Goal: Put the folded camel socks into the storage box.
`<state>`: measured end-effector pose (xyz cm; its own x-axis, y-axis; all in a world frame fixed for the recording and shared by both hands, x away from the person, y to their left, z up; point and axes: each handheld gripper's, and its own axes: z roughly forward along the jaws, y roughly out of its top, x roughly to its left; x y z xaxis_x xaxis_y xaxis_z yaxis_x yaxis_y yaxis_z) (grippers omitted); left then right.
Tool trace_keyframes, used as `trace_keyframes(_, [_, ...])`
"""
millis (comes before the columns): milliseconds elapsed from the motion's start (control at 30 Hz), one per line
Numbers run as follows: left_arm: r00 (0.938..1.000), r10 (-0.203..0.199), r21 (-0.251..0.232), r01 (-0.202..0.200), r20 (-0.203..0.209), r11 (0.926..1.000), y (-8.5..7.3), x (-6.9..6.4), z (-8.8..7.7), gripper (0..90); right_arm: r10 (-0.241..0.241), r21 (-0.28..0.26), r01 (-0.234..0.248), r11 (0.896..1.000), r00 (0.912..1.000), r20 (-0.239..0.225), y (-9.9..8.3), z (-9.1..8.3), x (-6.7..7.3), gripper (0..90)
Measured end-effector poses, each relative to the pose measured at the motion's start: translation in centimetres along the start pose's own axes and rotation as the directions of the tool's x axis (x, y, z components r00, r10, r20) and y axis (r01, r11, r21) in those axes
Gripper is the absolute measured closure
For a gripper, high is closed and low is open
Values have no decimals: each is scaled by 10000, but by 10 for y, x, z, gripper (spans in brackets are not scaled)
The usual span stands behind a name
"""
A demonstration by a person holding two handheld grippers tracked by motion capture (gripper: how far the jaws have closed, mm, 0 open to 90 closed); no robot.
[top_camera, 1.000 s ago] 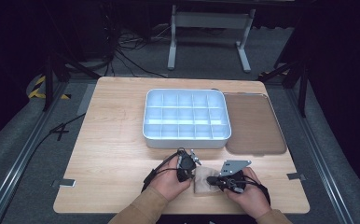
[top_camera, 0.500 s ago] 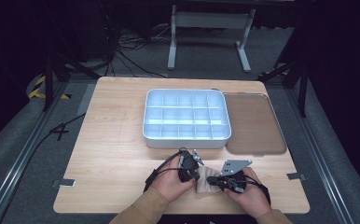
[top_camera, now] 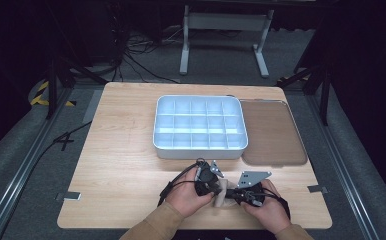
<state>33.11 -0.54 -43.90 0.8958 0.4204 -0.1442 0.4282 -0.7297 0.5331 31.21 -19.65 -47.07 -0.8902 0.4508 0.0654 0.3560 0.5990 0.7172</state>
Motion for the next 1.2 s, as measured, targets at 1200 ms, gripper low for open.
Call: trace_keyframes(1200, [9990, 457, -214, -456, 24, 9987, -2, -1, -3, 783, 164, 799, -233, 9965, 9962, 857, -1, -37, -1, 882])
